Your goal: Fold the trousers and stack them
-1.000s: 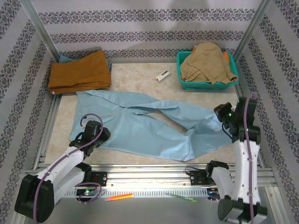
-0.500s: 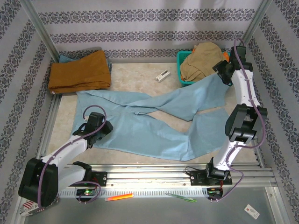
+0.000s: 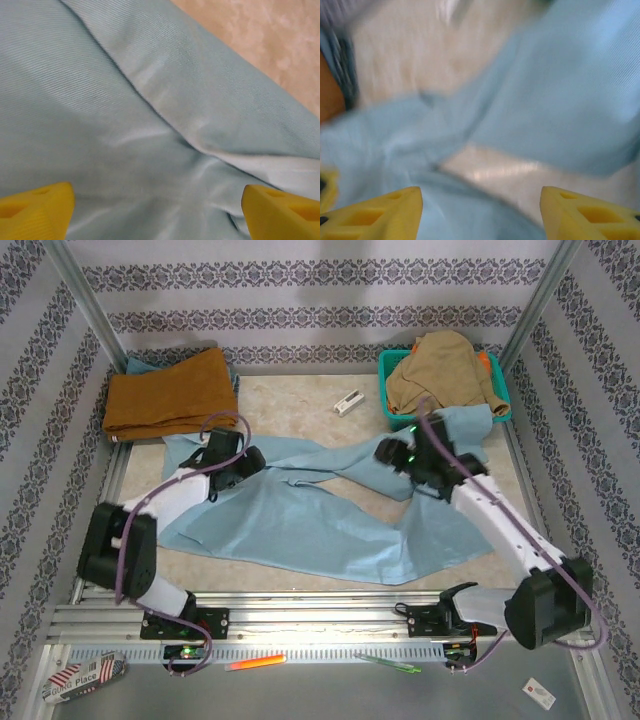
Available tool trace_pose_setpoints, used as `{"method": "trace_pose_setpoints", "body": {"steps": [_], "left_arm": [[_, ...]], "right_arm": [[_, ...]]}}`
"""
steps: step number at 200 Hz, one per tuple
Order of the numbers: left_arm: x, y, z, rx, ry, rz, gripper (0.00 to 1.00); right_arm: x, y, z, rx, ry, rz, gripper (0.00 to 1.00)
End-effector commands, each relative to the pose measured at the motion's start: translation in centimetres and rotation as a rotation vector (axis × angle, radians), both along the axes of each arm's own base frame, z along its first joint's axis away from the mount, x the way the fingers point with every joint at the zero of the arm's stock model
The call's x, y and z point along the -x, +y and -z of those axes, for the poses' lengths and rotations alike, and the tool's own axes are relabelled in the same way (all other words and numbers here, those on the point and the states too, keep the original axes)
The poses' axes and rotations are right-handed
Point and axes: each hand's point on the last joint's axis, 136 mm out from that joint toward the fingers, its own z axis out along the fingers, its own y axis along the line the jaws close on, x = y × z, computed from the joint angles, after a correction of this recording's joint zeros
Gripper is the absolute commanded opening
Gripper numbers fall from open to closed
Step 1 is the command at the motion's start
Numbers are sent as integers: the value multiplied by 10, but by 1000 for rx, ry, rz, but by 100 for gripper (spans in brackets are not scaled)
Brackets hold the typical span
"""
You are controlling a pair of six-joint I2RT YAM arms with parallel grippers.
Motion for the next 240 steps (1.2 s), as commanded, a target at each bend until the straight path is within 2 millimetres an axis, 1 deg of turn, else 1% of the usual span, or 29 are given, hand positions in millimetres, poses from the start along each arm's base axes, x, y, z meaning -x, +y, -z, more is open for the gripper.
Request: {"method": "trace_pose_setpoints", "body": {"steps": [1, 7, 17, 30, 49, 67, 70, 87, 98, 107, 122, 143, 164, 176, 188, 208, 223, 240], "left_arm": [[-6, 4, 27, -52, 50, 19, 86], [-1, 7, 36, -60, 73, 5, 86], [9, 11, 48, -59, 98, -13, 86], [29, 19, 63, -56, 137, -59, 87], [70, 33, 81, -43, 204, -154, 87], [113, 41, 98, -5, 285, -237, 84], [119, 42, 99, -2, 293, -249, 84], [152, 47, 105, 11, 340, -291, 82], [165, 46, 101, 9, 349, -291, 80], [170, 47, 93, -4, 341, -290, 80], [167, 48, 72, -15, 306, -283, 80], [146, 50, 29, -53, 229, -253, 83], [109, 56, -19, -155, 129, -206, 87], [85, 60, -33, -213, 111, -183, 88], [63, 61, -34, -245, 128, -167, 88], [36, 54, -18, -245, 197, -140, 85], [25, 43, -3, -211, 234, -110, 83], [22, 33, 10, -156, 259, -109, 80]], "right_arm": [[27, 48, 60, -60, 101, -106, 61], [33, 54, 68, -44, 119, -132, 60], [39, 58, 84, -15, 146, -152, 60], [44, 62, 99, -19, 170, -175, 60], [52, 60, 120, -7, 212, -195, 61], [58, 56, 133, 9, 244, -215, 62], [60, 53, 136, 10, 258, -213, 62], [64, 41, 143, 3, 282, -203, 62], [64, 29, 144, -7, 287, -177, 63], [63, 20, 142, -19, 283, -156, 63], [58, 13, 135, -32, 261, -144, 63], [49, 16, 118, -58, 222, -159, 64], [41, 23, 101, -86, 183, -178, 65], [36, 25, 95, -94, 163, -181, 65], [33, 27, 92, -99, 153, -184, 65], [32, 28, 92, -105, 151, -192, 65], [33, 27, 95, -99, 157, -192, 65], [35, 25, 98, -95, 162, -190, 65]]}}
